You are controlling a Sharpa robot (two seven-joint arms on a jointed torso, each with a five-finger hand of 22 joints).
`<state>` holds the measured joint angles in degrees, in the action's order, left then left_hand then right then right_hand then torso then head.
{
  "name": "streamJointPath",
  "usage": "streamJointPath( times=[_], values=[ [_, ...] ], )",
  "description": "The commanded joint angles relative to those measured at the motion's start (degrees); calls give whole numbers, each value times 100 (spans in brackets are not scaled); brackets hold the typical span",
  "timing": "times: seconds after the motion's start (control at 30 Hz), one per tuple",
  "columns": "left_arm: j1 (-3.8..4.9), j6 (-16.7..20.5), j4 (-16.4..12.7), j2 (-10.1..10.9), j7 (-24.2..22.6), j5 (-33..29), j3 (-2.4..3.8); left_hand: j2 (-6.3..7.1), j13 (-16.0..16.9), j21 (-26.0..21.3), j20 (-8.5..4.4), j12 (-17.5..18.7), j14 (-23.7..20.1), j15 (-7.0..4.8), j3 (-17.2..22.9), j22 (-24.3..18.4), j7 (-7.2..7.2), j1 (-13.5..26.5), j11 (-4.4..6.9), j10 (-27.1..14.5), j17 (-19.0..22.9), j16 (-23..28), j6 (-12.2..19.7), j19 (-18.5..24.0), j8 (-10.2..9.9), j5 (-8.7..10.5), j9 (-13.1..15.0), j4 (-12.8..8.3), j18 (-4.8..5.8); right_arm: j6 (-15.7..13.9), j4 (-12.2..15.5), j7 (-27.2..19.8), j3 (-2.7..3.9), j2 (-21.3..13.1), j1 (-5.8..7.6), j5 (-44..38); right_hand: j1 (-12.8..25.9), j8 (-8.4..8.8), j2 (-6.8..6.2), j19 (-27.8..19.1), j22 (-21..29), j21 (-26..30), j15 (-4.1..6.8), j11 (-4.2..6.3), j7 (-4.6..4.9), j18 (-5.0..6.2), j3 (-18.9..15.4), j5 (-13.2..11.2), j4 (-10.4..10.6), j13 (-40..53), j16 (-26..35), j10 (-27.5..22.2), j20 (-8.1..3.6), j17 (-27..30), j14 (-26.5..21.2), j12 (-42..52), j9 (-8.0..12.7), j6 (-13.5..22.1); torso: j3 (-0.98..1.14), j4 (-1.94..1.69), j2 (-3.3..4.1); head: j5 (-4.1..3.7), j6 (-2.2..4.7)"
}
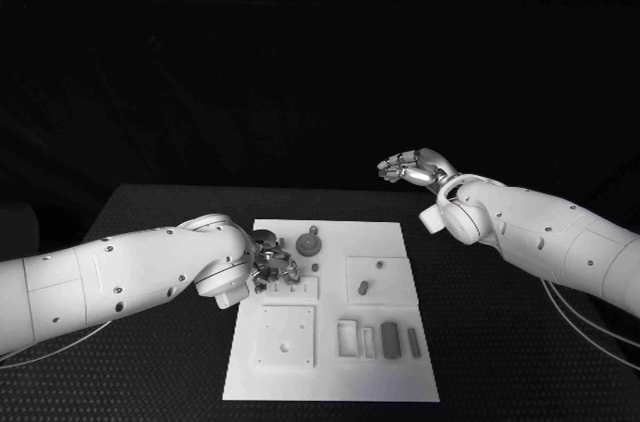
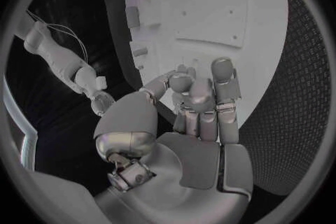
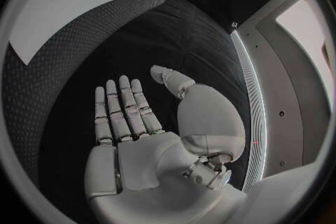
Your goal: Assemble the parts on the task board
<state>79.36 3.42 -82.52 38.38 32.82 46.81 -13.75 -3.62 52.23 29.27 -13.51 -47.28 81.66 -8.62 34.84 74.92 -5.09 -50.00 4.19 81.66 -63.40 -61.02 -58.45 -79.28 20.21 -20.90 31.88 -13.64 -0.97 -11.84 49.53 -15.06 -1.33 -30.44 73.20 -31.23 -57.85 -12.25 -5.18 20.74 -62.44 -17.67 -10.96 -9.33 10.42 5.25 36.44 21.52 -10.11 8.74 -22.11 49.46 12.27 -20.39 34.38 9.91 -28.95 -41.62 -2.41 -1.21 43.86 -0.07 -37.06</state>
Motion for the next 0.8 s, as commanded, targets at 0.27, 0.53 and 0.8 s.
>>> streamJointPath(
  times=[0.27, 0.53, 0.8],
  values=[
    [-21, -78, -1, -57, -43, 518, 2, -20, -128, 20, -81, -52, -251, -178, 126, 110, 297, 174, 24, -52, 308, -187, -405, -7, 6, -496, 56, -182, -37, 83, -7, -121, 3, 11, 0, 50, 0, -51, 30, -91, -59, 63, -94, -32, -1, -68, -55, -5, 16, -86, 68, 43, 2, 35, 5, -92, 35, 50, 2, -7, -2, -16, -20],
    [-74, -58, 85, -114, -53, 612, 2, -27, -161, 29, -88, -71, -250, -189, 119, 108, 307, 218, 34, -40, 403, -238, -430, -25, 3, -523, 71, -175, -39, 116, -13, -142, 3, 23, -1, 53, 88, -66, 16, -167, -149, 106, -32, 53, -88, -96, -179, -13, 113, -220, 134, 4, 14, 76, -51, -220, 82, 122, 5, 3, 0, -13, -42],
    [-103, -82, 110, -129, -53, 636, 3, -10, -196, 39, -89, -81, -253, -196, 119, 111, 318, 235, 44, -29, 472, -289, -465, -38, 7, -518, 84, -172, -37, 141, -1, -143, 3, 15, -1, 53, 104, -82, 42, -189, -188, 121, -53, 27, -66, -101, -265, -10, 95, -260, 145, 26, 12, 83, -52, -247, 96, 137, 4, -4, -1, -23, -66]
  ],
)
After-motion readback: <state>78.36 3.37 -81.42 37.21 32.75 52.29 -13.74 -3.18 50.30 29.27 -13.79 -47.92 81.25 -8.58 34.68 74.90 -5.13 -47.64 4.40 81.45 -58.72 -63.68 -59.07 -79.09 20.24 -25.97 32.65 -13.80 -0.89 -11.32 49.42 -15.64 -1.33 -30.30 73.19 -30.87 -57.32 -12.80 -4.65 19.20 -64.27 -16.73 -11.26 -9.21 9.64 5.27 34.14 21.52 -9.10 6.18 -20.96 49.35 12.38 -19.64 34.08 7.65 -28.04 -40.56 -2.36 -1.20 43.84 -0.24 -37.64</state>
